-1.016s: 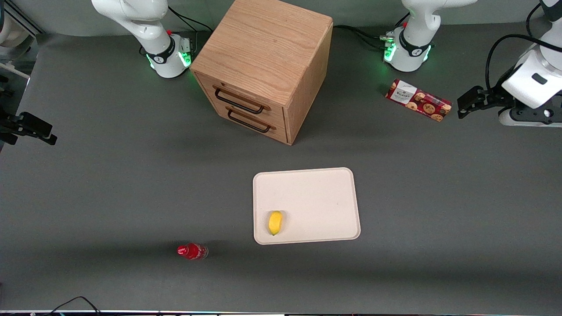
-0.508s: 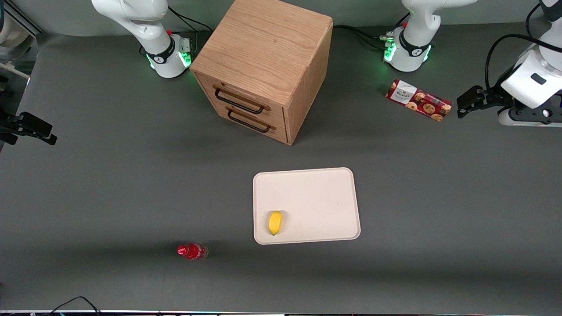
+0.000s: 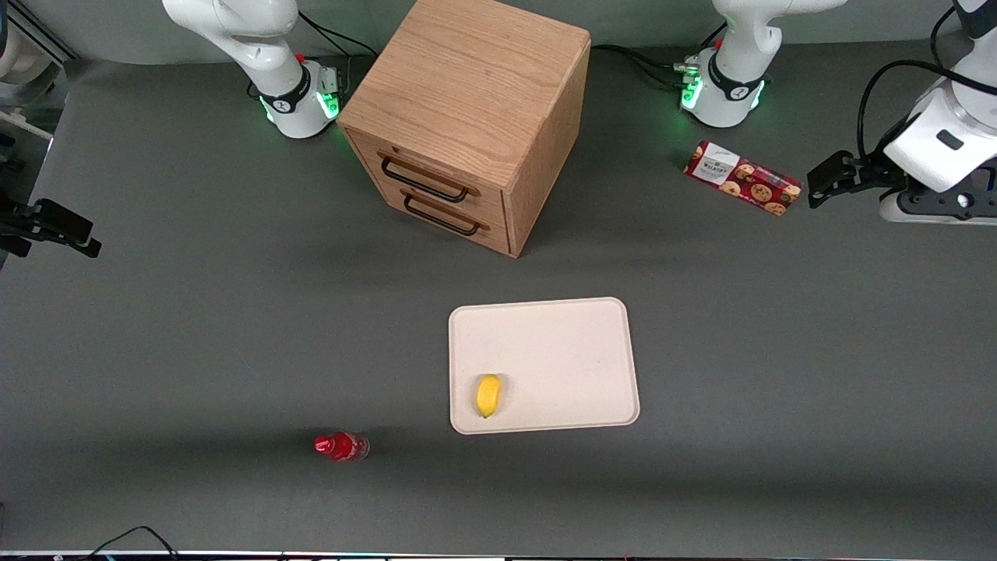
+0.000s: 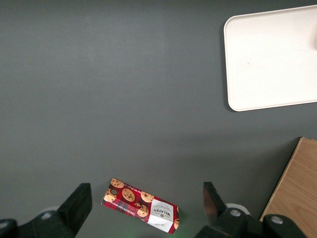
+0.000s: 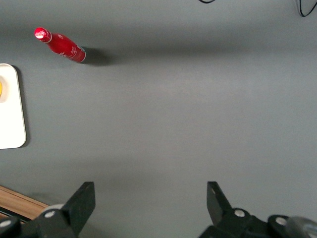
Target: Place red cookie box on tray
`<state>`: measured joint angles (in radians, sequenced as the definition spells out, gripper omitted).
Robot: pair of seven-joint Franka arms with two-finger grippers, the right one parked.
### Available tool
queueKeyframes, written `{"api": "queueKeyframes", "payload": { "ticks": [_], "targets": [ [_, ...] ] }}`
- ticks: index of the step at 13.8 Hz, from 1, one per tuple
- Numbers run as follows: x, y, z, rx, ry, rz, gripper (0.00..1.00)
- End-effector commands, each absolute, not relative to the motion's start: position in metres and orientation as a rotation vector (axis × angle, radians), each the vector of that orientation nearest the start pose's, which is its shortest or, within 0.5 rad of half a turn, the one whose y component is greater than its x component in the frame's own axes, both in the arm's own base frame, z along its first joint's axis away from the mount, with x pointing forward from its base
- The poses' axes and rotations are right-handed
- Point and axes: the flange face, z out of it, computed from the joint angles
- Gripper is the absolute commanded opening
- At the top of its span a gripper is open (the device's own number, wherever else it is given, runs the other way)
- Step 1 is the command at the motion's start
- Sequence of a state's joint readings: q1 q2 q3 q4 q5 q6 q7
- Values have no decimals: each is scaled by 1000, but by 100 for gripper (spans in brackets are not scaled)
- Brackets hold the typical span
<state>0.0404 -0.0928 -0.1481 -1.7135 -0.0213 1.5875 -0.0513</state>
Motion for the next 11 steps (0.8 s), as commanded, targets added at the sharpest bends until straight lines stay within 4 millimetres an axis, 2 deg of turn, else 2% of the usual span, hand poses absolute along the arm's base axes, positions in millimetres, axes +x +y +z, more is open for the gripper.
{"api": "queueKeyframes", "payload": {
  "ticks": [1, 6, 7, 9, 11],
  "targets": [
    [522, -63, 615, -3148, 49, 63, 100],
    [517, -67, 614, -3149, -108, 89, 100],
    [514, -65, 609, -3138, -204, 110, 100],
    [504, -57, 589, -3114, -309, 165, 100],
    [485, -34, 564, -3103, -384, 191, 100]
  ]
}}
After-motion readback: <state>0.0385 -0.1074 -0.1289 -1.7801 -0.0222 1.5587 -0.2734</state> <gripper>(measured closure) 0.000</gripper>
